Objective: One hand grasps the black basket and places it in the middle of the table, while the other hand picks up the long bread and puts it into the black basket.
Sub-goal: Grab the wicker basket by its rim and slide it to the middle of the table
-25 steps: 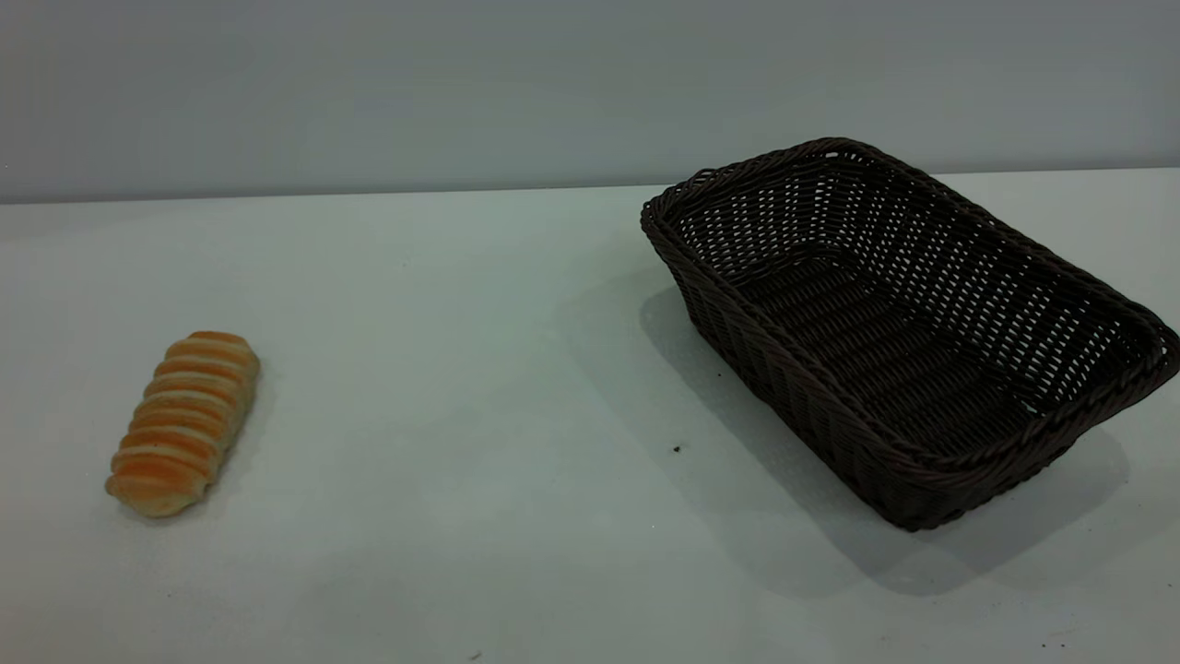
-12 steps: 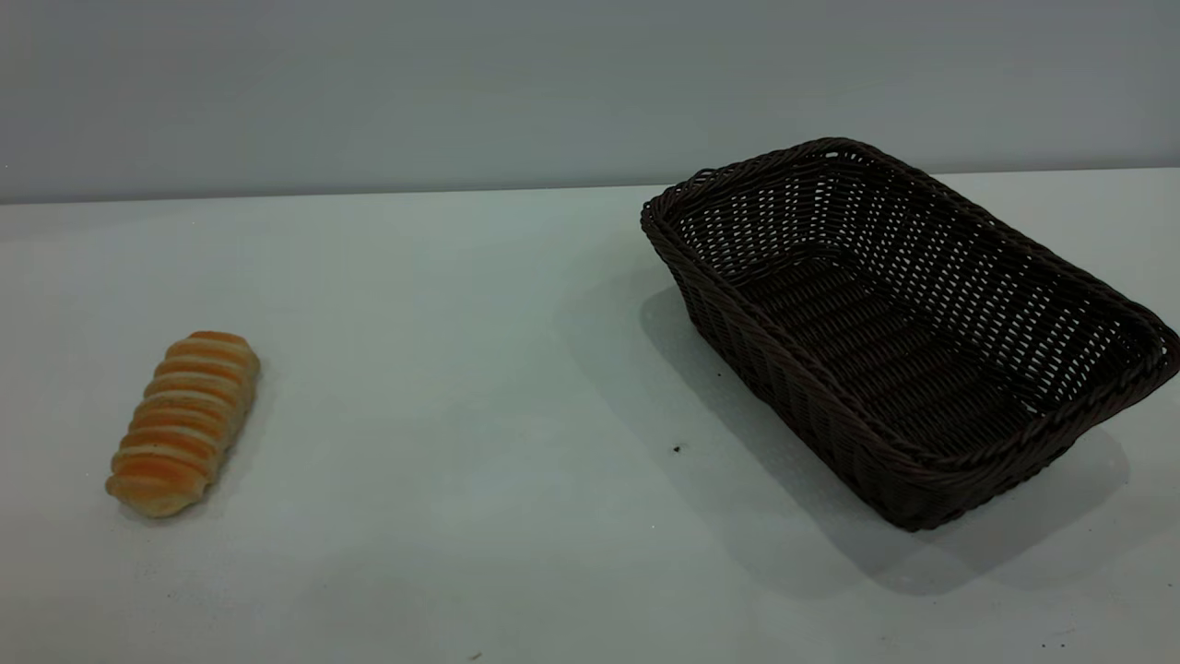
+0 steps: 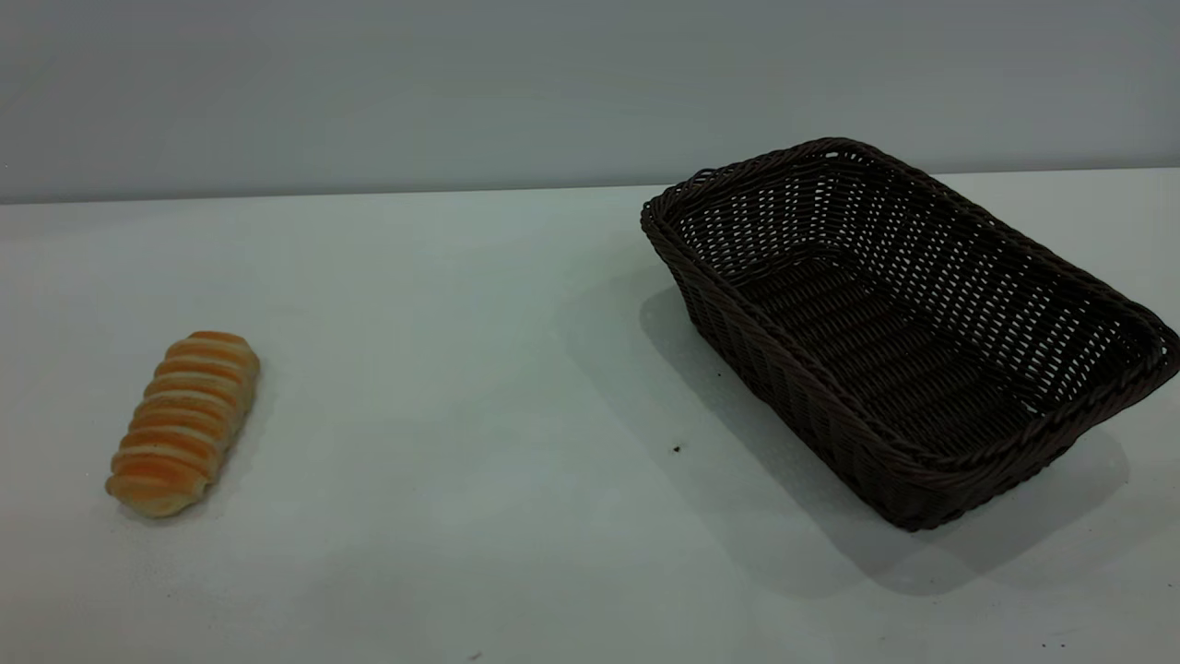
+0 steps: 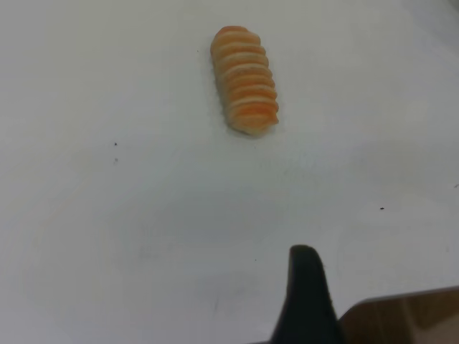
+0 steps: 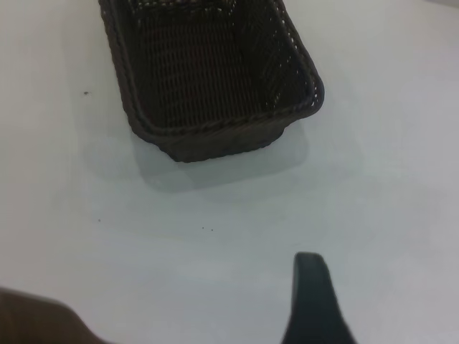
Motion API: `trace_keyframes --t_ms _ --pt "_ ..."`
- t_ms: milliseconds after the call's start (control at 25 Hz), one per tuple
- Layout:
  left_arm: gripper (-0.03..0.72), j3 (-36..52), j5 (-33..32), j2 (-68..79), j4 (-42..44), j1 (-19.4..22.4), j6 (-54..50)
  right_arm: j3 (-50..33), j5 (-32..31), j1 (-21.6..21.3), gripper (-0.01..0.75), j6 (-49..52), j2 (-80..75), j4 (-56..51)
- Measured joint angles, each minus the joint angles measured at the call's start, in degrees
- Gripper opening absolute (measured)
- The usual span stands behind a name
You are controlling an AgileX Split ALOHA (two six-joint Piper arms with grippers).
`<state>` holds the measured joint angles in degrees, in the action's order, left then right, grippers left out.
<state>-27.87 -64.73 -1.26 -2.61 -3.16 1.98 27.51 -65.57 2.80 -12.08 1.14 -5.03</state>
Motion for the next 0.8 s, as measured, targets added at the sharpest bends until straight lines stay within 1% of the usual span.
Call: trace_keyframes --t_ms 440,640,800 --pt "0.568 -0.1 0.2 0.0 0.0 0.0 0.0 0.0 0.4 0.0 0.510 0.0 0.0 0.0" --pt "0.568 -2.4 7.1 0.6 0.0 0.0 -0.5 0.1 0.6 0.0 0.510 1.0 -6.4 0.0" --pt "0.568 -2.8 9.5 6.2 0.0 0.0 -1.7 2.8 2.8 0.0 0.510 4.7 -17.3 0.0"
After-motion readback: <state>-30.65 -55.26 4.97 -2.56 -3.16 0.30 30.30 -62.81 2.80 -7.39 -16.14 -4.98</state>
